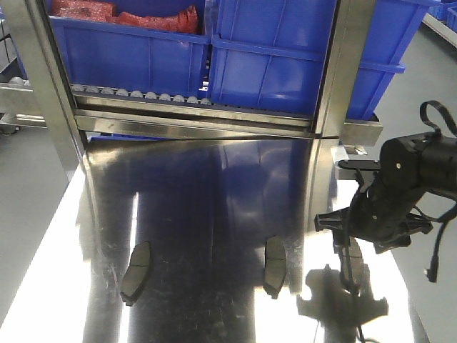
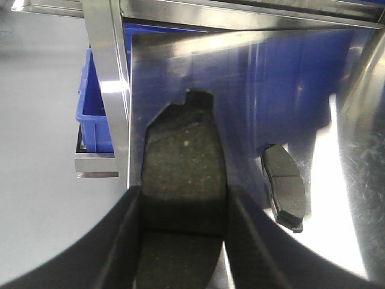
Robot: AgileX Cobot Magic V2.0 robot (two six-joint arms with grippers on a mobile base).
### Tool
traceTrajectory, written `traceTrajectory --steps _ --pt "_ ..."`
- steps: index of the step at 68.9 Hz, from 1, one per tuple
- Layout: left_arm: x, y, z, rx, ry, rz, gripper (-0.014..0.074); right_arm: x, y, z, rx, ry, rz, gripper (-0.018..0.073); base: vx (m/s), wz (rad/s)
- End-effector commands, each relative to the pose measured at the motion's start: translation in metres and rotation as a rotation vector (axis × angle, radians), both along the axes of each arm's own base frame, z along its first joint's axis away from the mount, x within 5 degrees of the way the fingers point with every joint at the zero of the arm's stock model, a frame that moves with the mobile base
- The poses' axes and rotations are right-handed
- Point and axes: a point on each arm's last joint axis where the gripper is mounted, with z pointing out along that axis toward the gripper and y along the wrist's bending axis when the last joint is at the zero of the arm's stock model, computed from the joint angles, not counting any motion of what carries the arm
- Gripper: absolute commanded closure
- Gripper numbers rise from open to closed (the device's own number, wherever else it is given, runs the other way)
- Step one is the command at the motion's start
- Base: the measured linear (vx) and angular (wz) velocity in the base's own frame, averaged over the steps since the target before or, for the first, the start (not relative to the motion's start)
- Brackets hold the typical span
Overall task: Move and align brake pads A on conveyor
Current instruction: 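Lower the right gripper onto the outermost brake pad and grasp it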
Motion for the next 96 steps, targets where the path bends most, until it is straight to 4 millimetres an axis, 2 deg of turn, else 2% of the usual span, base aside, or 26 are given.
traceTrajectory --steps 1,20,29,37,45,49,59,65,67,70,71,83,96 --pt "0.004 0.0 0.017 -0.024 -0.119 0.015 0.0603 0.008 0.001 0.015 0.011 -0.043 -0.005 0.0075 0.0 0.0" --pt "0.004 0.0 0.017 -0.024 -0.119 0.015 0.0603 0.013 0.002 -0.005 -0.002 0.025 -0.005 0.0075 0.0 0.0" --pt "0.004 0.0 0.017 -0.024 -0.119 0.015 0.0603 0.014 0.002 -0.01 -0.007 0.038 -0.004 0.0109 0.0 0.0" --pt "0.004 0.0 0.017 -0.024 -0.119 0.015 0.0603 0.015 0.002 -0.011 -0.014 0.033 0.003 0.0237 0.0 0.0" --pt "0.004 0.0 0.017 -0.024 -0.119 0.015 0.0603 0.015 0.002 -0.007 -0.013 0.019 0.004 0.0458 0.0 0.0" --pt "0.004 0.0 0.017 -0.024 -0.119 0.015 0.0603 0.015 0.002 -0.002 -0.009 -0.001 0.004 0.058 0.0 0.0" --pt "0.004 0.0 0.017 -0.024 -0.12 0.015 0.0603 0.008 0.0 0.023 0.007 -0.091 0.008 0.0572 0.0 0.0" --pt "0.004 0.0 0.017 -0.024 -0.119 0.015 0.0603 -0.003 -0.002 0.044 0.016 -0.18 0.014 0.0571 0.0 0.0" --pt "0.004 0.0 0.017 -0.024 -0.119 0.015 0.0603 -0.006 -0.003 0.046 0.015 -0.19 0.016 0.0571 0.0 0.0" --pt "0.004 0.0 0.017 -0.024 -0.119 0.015 0.0603 -0.015 -0.005 0.06 0.02 -0.252 0.02 0.0571 0.0 0.0" --pt "0.004 0.0 0.017 -0.024 -0.119 0.015 0.0603 -0.016 -0.006 0.058 0.017 -0.247 0.022 0.0571 0.0 0.0" --pt "0.004 0.0 0.017 -0.024 -0.119 0.015 0.0603 -0.057 -0.015 0.097 0.017 -0.446 0.051 0.0571 0.0 0.0" --pt "0.004 0.0 0.017 -0.024 -0.119 0.015 0.0603 -0.107 -0.024 0.122 0.023 -0.612 0.11 0.0571 0.0 0.0"
